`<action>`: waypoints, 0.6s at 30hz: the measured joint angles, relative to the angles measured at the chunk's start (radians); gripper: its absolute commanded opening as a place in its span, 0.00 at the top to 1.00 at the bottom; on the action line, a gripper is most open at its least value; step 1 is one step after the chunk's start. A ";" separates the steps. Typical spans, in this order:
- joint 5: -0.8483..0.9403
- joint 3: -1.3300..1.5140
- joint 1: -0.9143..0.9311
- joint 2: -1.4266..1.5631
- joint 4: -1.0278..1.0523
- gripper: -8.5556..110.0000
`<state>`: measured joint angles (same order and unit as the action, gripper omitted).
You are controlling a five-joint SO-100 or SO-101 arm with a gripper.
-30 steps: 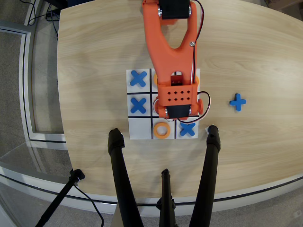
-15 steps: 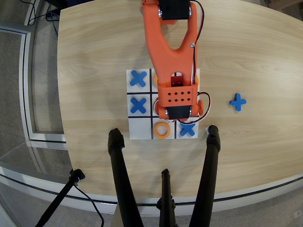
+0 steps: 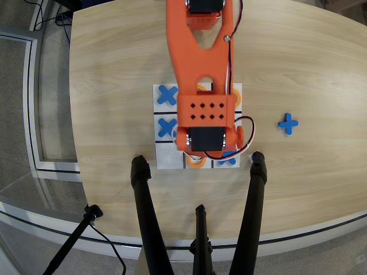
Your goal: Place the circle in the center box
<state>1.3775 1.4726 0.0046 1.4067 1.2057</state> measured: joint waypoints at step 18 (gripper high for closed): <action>0.127 0.499 0.051 0.781 0.158 0.82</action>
<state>1.5048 1.9712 0.0552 2.1875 1.3637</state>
